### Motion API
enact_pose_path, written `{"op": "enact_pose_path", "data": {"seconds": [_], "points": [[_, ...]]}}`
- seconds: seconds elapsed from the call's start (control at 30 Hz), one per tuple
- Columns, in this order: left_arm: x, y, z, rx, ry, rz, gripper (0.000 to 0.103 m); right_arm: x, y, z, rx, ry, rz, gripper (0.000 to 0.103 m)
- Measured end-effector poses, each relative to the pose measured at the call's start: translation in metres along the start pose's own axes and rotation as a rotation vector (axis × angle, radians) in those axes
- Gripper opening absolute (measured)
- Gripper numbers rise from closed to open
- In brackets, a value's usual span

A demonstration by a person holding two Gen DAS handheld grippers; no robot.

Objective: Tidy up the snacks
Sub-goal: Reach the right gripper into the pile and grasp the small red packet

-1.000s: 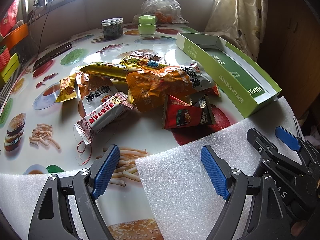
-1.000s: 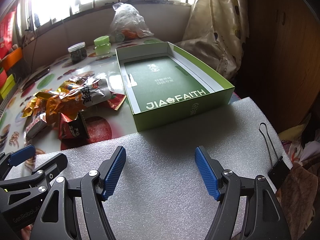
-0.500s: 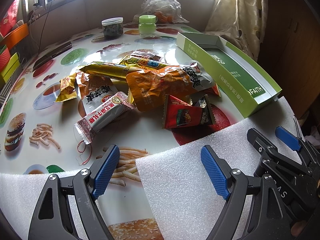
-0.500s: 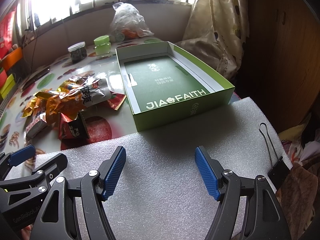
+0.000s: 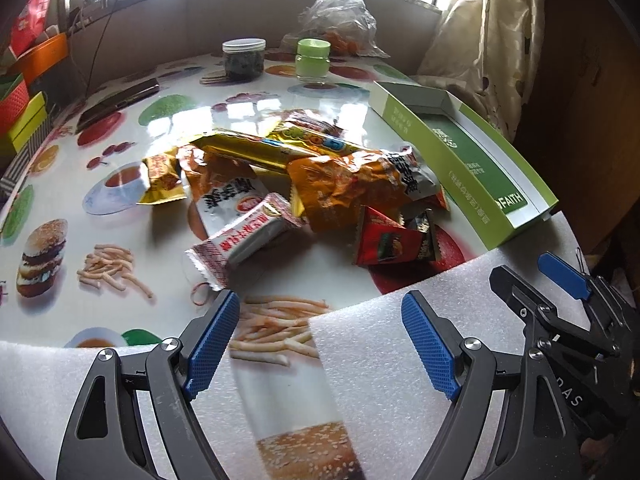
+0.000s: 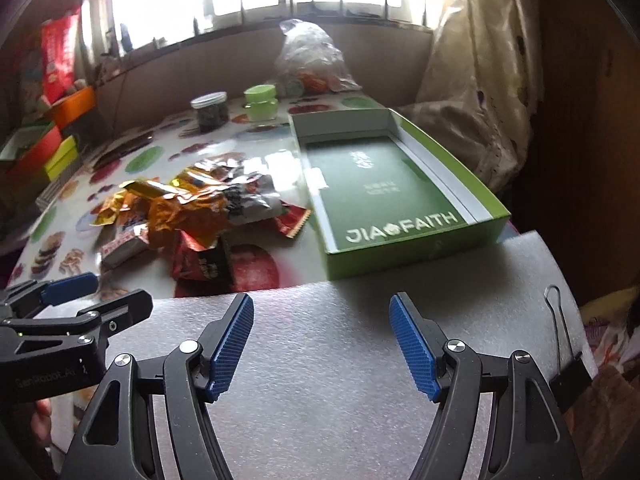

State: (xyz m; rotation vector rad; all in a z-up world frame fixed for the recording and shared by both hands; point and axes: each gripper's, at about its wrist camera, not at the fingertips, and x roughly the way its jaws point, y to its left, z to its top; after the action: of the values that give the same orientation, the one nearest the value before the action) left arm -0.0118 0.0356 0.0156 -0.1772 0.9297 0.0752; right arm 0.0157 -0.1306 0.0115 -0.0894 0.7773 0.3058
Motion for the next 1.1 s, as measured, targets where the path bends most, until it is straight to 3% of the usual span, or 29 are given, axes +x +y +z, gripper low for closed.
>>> {"op": "enact_pose_path", "data": {"seconds": [0.33, 0.67, 0.77, 1.03, 1.1], "points": [[-0.007, 0.037, 0.013, -0.077, -0.009, 0.059, 0.084, 0.030, 0.048, 0.024, -0.277, 0.030, 0.214, 0.071], [0.002, 0.042, 0.025, -0.084, 0.013, 0.054, 0.084, 0.063, 0.062, 0.032, -0.367, 0.119, 0.236, 0.069], [0.005, 0.042, 0.029, -0.079, 0.021, 0.057, 0.084, 0.063, 0.059, 0.033, -0.355, 0.118, 0.228, 0.063], [0.010, 0.037, 0.041, -0.052, 0.022, 0.039, 0.084, 0.059, 0.052, 0.037, -0.329, 0.099, 0.220, 0.026], [0.012, 0.036, 0.045, -0.042, 0.021, 0.036, 0.084, 0.057, 0.050, 0.038, -0.314, 0.094, 0.236, 0.023]]}}
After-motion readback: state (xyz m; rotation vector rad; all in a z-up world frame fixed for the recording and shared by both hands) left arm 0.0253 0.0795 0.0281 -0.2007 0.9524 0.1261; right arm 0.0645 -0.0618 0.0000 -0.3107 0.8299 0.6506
